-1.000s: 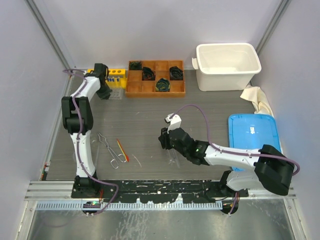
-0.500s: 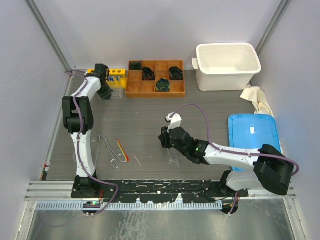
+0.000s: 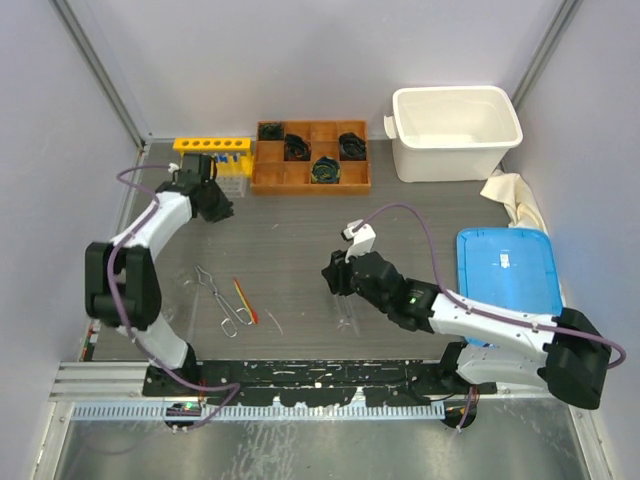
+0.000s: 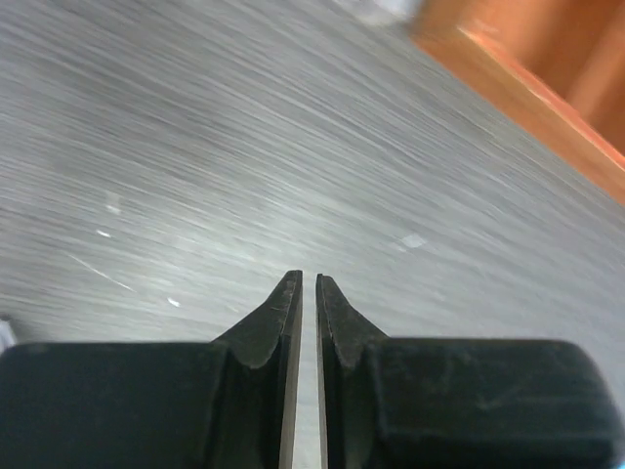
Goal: Organize the chemistry lab equipment
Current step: Move the test tube rack to the corner of the board.
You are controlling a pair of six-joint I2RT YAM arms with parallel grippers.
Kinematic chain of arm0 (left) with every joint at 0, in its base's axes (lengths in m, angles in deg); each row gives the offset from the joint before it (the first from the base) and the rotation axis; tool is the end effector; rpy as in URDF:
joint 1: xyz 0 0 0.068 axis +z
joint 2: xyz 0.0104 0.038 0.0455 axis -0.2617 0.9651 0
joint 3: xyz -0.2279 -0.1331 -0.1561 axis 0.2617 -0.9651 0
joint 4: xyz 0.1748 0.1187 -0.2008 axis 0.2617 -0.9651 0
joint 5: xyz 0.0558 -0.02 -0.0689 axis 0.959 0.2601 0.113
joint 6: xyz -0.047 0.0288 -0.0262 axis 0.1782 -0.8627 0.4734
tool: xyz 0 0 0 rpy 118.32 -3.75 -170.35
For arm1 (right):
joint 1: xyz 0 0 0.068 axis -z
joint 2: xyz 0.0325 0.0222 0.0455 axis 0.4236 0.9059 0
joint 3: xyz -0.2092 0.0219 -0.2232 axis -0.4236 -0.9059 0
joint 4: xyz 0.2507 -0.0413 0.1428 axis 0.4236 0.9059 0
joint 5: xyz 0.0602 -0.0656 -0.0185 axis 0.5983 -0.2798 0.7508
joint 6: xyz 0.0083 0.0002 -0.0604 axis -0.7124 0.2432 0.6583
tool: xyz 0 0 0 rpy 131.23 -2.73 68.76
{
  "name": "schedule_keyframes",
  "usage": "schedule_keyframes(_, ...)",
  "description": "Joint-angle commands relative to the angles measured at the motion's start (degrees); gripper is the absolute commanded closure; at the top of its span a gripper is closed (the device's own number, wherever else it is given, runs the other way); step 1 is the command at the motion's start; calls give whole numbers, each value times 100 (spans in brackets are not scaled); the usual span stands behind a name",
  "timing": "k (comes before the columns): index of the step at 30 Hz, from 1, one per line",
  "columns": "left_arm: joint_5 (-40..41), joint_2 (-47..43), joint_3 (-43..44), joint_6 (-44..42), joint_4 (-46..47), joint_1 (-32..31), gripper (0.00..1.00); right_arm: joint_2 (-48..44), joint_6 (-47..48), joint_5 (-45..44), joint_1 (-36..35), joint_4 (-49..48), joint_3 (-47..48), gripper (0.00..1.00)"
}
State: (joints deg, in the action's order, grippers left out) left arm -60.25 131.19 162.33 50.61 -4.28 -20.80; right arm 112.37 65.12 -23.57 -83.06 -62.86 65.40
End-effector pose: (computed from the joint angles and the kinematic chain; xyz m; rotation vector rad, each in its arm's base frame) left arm 0.4090 -0.0392 0.2396 -0.7494 2.4708 -0.2665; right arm 0.1538 0.2181 0.2506 -0.3818 2.0029 0.5897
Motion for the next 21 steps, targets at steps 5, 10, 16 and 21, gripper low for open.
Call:
schedule_keyframes(5,-624,-2317,-1361,-171,920,-1559,86,-886,-23,-851,31,1050,993,48)
schedule_keyframes(10,-798,-4037,-2423,-161,1083,-2085,81,-589,416,-1678,280,1653,2253,23)
schedule_keyframes(16,-834,-5749,-2934,-306,493,-2092,63,1036,677,-762,2092,2693,4888,18)
schedule_keyframes(21,-967,-6150,-2916,-580,-40,-2098,61,2988,828,75,3446,3663,7653,18)
